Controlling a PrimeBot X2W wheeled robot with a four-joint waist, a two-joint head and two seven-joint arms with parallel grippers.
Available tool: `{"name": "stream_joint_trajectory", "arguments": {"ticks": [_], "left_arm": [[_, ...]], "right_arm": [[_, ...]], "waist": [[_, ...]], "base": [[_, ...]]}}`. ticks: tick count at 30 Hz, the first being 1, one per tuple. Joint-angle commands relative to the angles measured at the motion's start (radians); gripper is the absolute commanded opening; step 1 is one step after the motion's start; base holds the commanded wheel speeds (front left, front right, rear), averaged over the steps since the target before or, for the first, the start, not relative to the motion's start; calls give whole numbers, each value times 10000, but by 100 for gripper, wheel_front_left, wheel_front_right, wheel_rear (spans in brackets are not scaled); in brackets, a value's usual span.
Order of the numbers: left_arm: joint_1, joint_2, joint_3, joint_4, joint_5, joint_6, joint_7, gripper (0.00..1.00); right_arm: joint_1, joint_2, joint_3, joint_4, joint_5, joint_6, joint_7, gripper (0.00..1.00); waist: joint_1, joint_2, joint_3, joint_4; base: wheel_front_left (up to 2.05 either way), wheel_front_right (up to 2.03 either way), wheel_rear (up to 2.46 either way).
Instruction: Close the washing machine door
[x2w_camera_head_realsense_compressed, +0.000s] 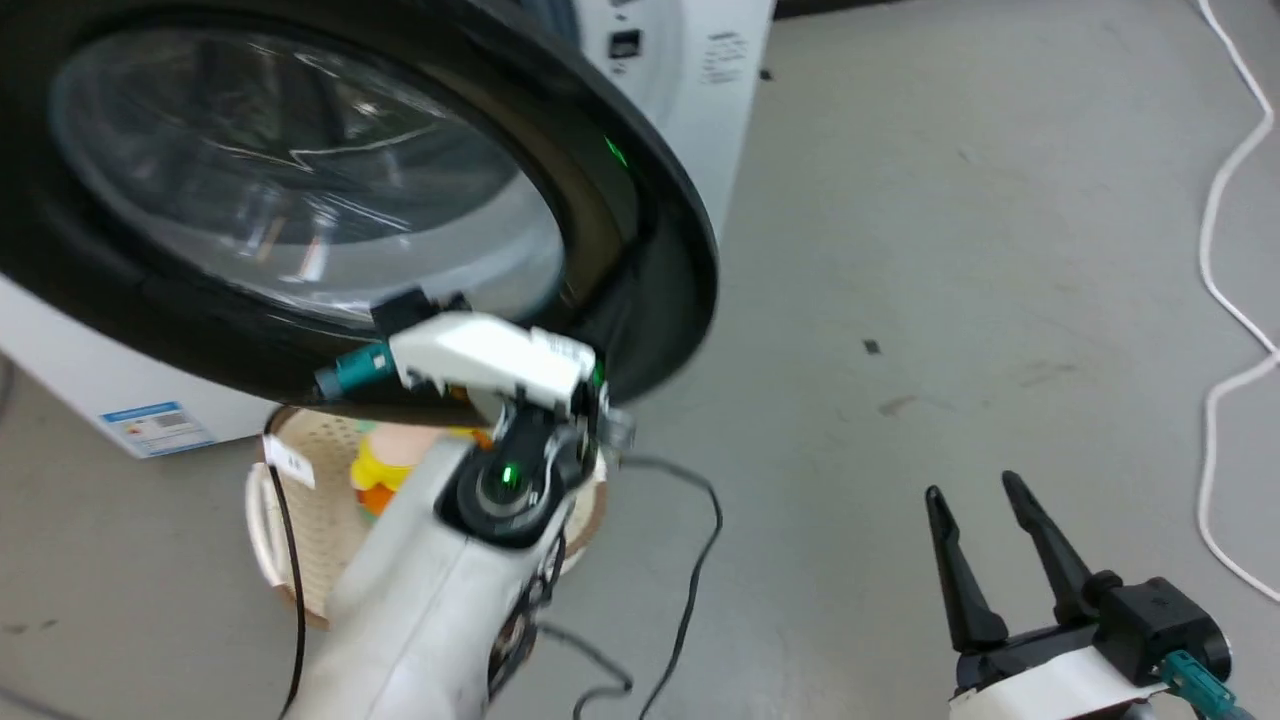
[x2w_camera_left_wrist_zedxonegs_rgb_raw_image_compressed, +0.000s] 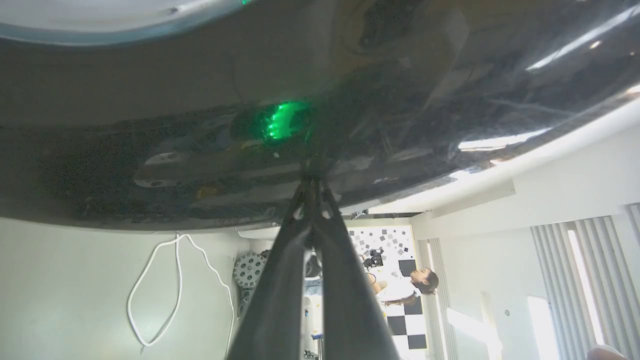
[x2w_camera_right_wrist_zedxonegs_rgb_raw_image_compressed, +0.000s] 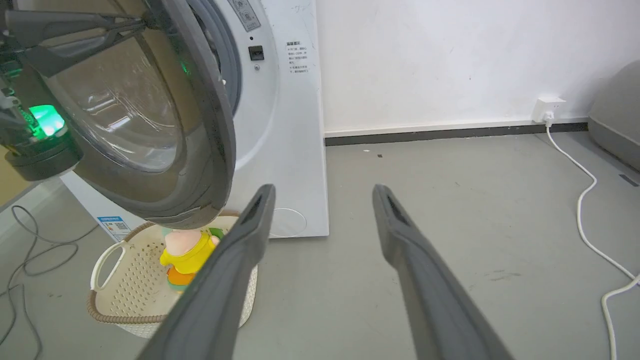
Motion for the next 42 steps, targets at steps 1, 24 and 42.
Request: {"name": "stream_joint_trajectory", "arguments": {"ticks": [1,24,42], "left_arm": [[-364,15,-110,269,-94,-121,-234,0],[480,2467,-3768,-173,4360,-817,-2034,0],[5662,2761,1477,-4913,12295,1788,-2352,0]], "right_arm": [[-109,76,30,-32,57,8,-43,100],[209,-108,-298,-284,28,8,-43,100],[531,-268,-225,-271,62,8,-43,100]], "waist": [[0,-1,181,-206],[0,-1,-1056,2174],[0,-1,-1800,3855]], "base": [[0,0,0],[0,0,0],[0,0,0]]}}
